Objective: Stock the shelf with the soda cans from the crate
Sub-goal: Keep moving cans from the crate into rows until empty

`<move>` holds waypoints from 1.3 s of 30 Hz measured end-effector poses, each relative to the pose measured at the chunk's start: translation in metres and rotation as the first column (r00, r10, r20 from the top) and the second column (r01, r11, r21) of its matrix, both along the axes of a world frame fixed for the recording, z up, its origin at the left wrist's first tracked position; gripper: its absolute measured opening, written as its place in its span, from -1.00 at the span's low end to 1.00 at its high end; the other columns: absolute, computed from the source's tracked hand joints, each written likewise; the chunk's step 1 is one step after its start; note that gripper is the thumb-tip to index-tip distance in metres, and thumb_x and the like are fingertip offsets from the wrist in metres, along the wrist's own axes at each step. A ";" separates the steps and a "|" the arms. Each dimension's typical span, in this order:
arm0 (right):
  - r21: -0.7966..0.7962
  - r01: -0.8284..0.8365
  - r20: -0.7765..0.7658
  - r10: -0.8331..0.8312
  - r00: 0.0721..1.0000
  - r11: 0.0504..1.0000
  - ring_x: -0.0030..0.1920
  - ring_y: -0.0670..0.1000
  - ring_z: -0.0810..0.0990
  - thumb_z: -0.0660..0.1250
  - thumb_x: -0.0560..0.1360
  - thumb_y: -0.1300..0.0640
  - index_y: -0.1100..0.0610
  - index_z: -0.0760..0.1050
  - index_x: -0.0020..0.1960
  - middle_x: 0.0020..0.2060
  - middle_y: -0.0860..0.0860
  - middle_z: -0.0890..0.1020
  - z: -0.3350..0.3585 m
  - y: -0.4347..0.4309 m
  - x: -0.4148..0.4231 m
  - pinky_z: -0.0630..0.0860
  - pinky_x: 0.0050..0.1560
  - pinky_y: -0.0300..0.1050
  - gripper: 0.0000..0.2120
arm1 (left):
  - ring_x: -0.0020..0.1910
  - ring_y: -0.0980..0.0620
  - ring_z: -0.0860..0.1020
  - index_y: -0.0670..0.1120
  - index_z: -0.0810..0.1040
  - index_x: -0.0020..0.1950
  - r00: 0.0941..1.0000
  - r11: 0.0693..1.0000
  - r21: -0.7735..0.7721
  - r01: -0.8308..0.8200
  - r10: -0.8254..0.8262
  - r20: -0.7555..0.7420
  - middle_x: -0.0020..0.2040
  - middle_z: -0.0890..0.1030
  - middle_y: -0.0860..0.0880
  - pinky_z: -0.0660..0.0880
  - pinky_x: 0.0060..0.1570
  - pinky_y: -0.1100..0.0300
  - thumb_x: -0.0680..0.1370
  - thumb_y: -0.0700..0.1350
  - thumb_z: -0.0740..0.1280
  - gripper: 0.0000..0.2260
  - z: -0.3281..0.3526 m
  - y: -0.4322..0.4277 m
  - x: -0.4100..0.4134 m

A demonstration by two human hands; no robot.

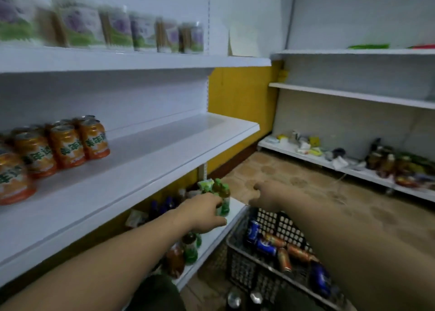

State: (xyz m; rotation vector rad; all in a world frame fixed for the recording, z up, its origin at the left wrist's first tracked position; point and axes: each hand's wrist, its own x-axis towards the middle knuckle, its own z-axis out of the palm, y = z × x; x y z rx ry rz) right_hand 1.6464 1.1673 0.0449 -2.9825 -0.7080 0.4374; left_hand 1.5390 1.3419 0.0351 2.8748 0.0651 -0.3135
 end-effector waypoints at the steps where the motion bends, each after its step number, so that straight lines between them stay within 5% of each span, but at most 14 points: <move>1: 0.003 0.055 -0.010 -0.055 0.998 0.999 0.40 0.13 0.35 0.22 0.55 -0.22 0.04 0.20 0.53 0.47 0.08 0.34 -0.004 -0.019 0.003 0.33 0.32 -0.01 -0.35 | 0.32 -0.08 0.42 -0.05 0.29 0.48 0.999 0.999 -0.010 0.037 -0.037 -0.030 0.43 0.36 -0.06 0.44 0.23 0.04 0.55 0.17 0.29 -0.43 -0.008 -0.015 0.011; 8: 0.003 0.305 -0.067 -0.304 0.950 0.952 0.35 0.12 0.42 0.23 0.56 -0.20 0.05 0.28 0.48 0.40 0.07 0.43 -0.044 -0.110 0.026 0.39 0.30 0.01 -0.43 | 0.18 -0.05 0.49 -0.04 0.41 0.35 0.969 0.979 -0.053 0.195 -0.201 -0.145 0.28 0.47 -0.07 0.48 0.16 0.03 0.52 0.15 0.33 -0.53 -0.073 -0.088 0.074; 13: 0.037 0.407 -0.166 -0.396 0.903 0.913 0.19 0.11 0.52 0.23 0.57 -0.17 0.09 0.35 0.42 0.27 0.08 0.54 -0.093 -0.135 0.062 0.46 0.10 -0.07 -0.49 | 0.27 -0.04 0.45 -0.03 0.37 0.41 0.936 0.973 -0.039 0.227 -0.229 -0.268 0.33 0.43 -0.06 0.43 0.22 0.08 0.53 0.16 0.30 -0.49 -0.135 -0.101 0.118; 19: 0.006 0.443 -0.281 -0.423 0.861 0.897 0.34 0.12 0.44 0.19 0.57 -0.22 0.11 0.26 0.50 0.40 0.11 0.43 -0.177 -0.134 0.130 0.40 0.30 0.01 -0.38 | 0.34 -0.06 0.36 -0.04 0.37 0.40 0.918 0.963 0.060 0.263 -0.230 -0.322 0.36 0.41 -0.07 0.34 0.28 0.09 0.55 0.23 0.20 -0.48 -0.208 -0.080 0.174; 25: 0.011 0.449 -0.421 -0.403 0.813 0.894 0.03 0.02 0.49 0.26 0.55 -0.14 0.04 0.40 0.33 0.19 0.06 0.55 -0.271 -0.111 0.204 0.45 0.06 -0.08 -0.58 | 0.52 -0.11 0.08 0.00 0.24 0.50 0.917 0.970 0.111 0.218 -0.165 -0.362 0.53 0.19 -0.07 0.11 0.46 -0.11 0.56 0.25 0.16 -0.42 -0.293 -0.043 0.238; 31: -0.033 0.424 -0.523 -0.377 0.765 0.905 0.15 0.06 0.49 0.26 0.57 -0.11 0.04 0.30 0.44 0.21 0.10 0.51 -0.364 -0.087 0.256 0.44 0.17 -0.03 -0.50 | 0.55 -0.10 -0.18 0.04 0.03 0.58 0.938 0.971 0.138 0.194 -0.143 -0.315 0.59 -0.10 -0.07 -0.12 0.49 -0.11 0.54 0.32 0.08 -0.31 -0.372 -0.014 0.282; 35: -0.067 0.428 -0.560 -0.389 0.731 0.901 0.20 0.09 0.50 0.28 0.54 -0.14 0.03 0.26 0.47 0.26 0.11 0.50 -0.428 -0.078 0.278 0.46 0.24 0.03 -0.43 | 0.53 -0.06 -0.29 0.11 -0.12 0.57 0.965 0.989 0.088 0.115 -0.090 -0.248 0.56 -0.28 -0.02 -0.23 0.47 -0.10 0.24 0.47 -0.26 -0.07 -0.422 -0.004 0.290; 39: -0.103 0.415 -0.564 -0.397 0.724 0.904 0.25 0.10 0.47 0.31 0.52 -0.14 0.03 0.29 0.45 0.29 0.10 0.49 -0.474 -0.069 0.294 0.41 0.30 0.06 -0.44 | 0.53 -0.03 -0.28 0.12 -0.05 0.56 0.994 0.999 0.003 0.036 -0.036 -0.104 0.51 -0.37 0.04 -0.28 0.46 -0.09 0.32 0.48 -0.16 -0.13 -0.456 -0.004 0.282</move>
